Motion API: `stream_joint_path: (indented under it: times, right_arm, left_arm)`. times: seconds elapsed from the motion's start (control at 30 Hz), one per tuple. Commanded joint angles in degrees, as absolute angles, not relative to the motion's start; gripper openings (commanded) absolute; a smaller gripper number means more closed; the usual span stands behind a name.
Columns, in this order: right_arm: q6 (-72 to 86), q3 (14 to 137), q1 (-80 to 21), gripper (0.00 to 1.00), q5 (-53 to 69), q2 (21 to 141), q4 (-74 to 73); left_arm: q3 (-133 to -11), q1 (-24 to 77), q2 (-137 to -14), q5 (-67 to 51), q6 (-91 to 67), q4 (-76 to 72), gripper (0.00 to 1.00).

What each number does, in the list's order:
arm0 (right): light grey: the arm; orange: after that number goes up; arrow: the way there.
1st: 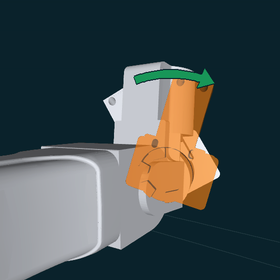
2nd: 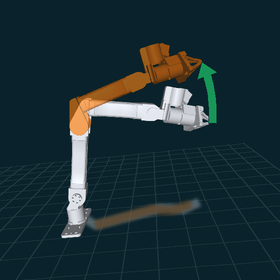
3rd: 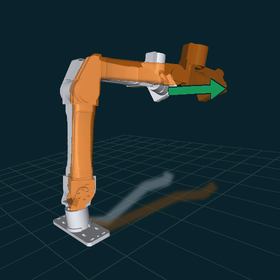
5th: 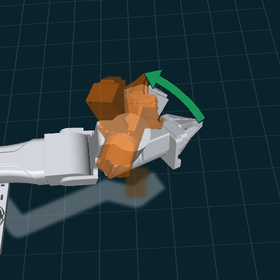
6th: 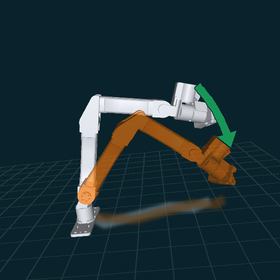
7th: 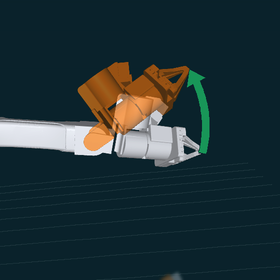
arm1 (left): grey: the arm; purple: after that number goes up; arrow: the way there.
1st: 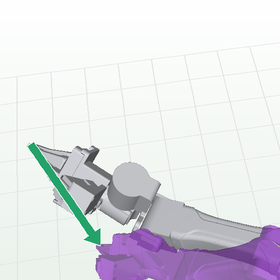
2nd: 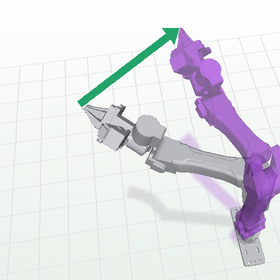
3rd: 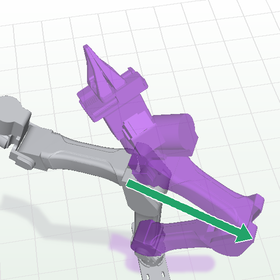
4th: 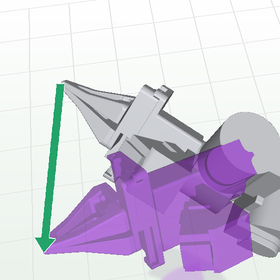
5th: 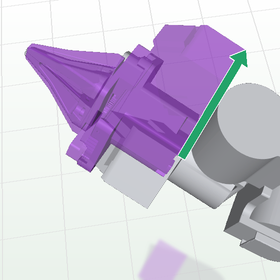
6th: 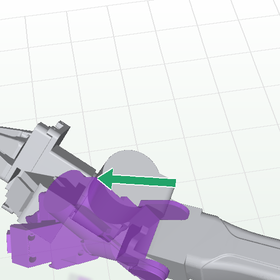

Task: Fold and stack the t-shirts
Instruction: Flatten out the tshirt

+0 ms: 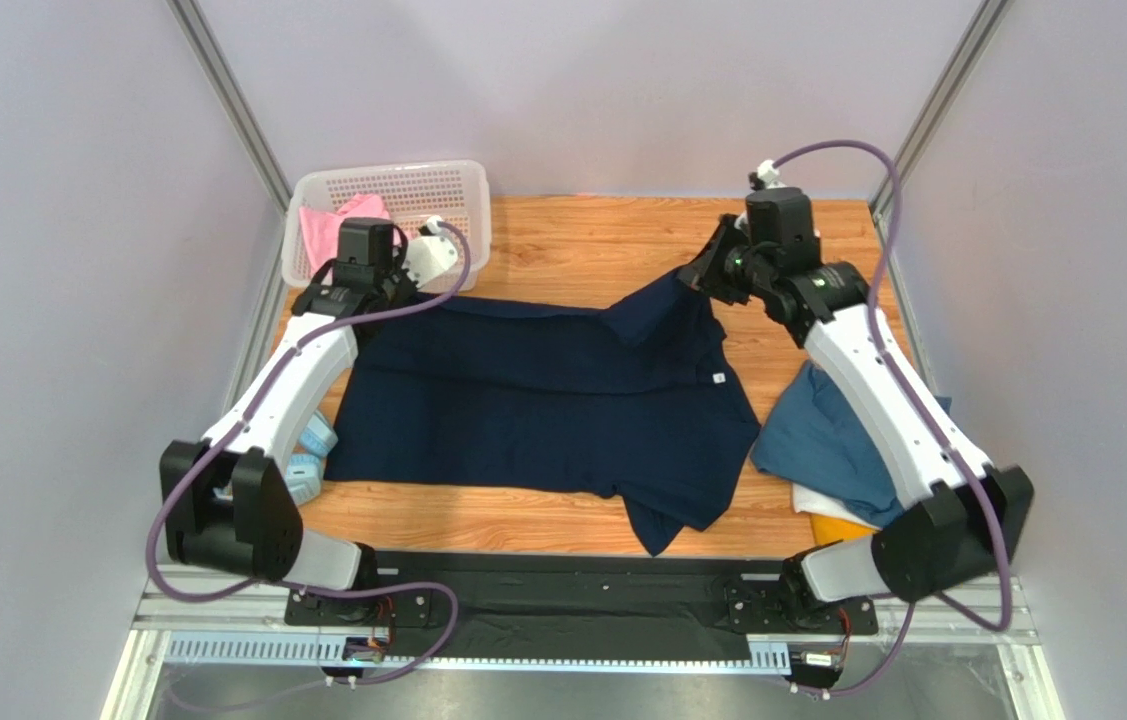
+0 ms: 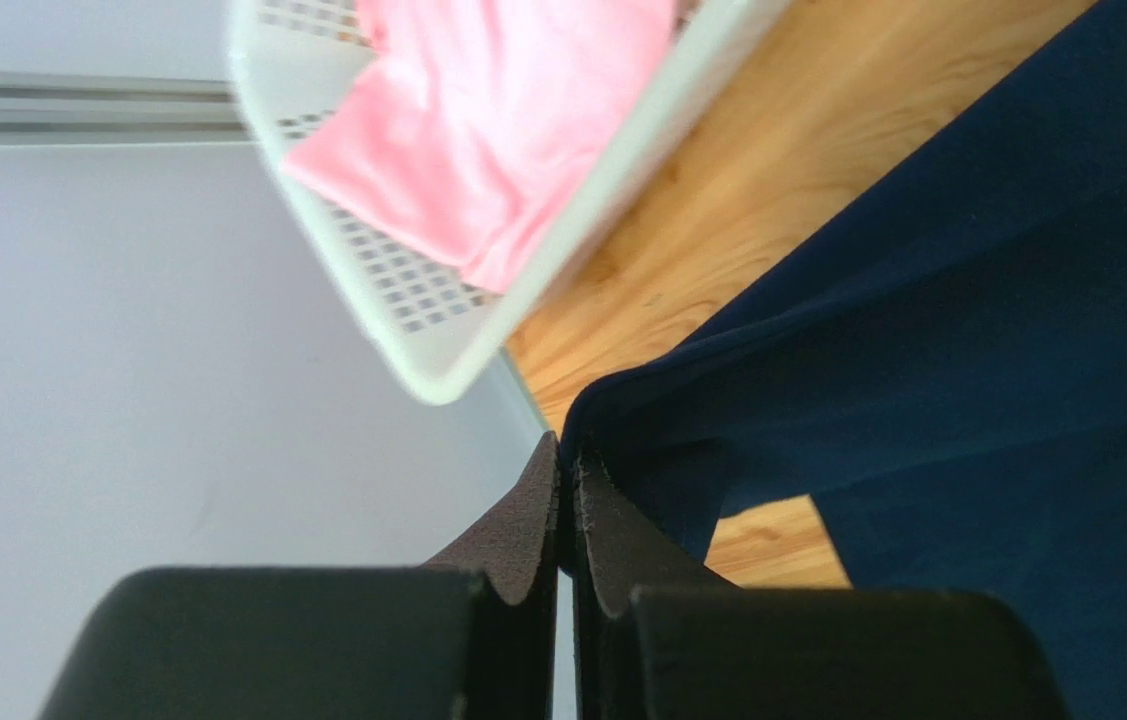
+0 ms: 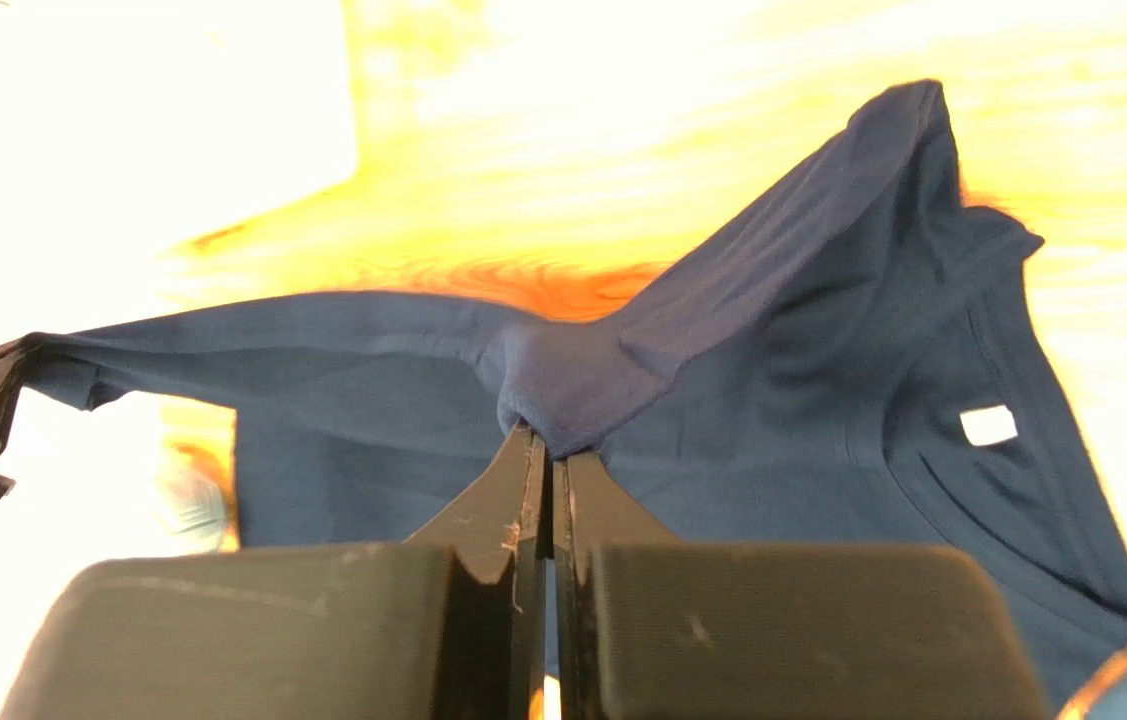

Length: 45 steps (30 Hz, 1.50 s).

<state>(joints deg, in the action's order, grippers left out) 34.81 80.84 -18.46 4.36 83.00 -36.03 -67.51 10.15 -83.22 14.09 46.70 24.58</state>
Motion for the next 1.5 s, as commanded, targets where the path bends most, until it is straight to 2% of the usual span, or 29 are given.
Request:
stream_joint_path:
  times: [0.0, 0.27, 0.47, 0.77, 1.0, 1.1, 1.27, 1.47]
  right_arm:
    - [32.8, 82.0, -18.5, 0.00, 2.2, 73.5, -40.5]
    - [32.0, 80.7, -18.5, 0.00, 3.2, 59.5, -43.5]
    - [30.6, 88.7, -18.5, 0.00, 4.8, 54.4, -47.9]
    - [27.3, 107.4, -18.5, 0.00, 8.4, 48.3, -51.9]
    - [25.8, 112.4, -18.3, 0.00, 10.8, 41.8, -52.4]
    - [25.8, 114.9, -17.6, 0.00, 11.3, 41.4, -53.5]
    - [24.5, 112.4, -17.1, 0.00, 5.8, 42.2, -54.2]
    - [22.5, 102.9, -17.3, 0.00, -4.9, 48.7, -49.8]
  left_arm:
    - [-70.5, 10.5, -74.6, 15.1, 49.3, 25.7, 0.00]
    - [-70.0, 10.5, -63.5, 12.8, 50.1, 32.8, 0.00]
    - [-73.1, 10.5, -57.9, 12.7, 49.9, 35.9, 0.00]
    - [-96.8, 11.9, -52.3, 6.7, 40.3, 52.7, 0.00]
    - [-116.1, 11.9, -48.4, -1.2, 33.1, 70.4, 0.00]
    - [-119.6, 11.9, -47.7, -2.3, 32.1, 74.9, 0.00]
    - [-112.6, 11.7, -44.1, -2.0, 33.2, 74.3, 0.00]
    - [-85.0, 11.7, -41.0, 1.5, 37.4, 60.9, 0.00]
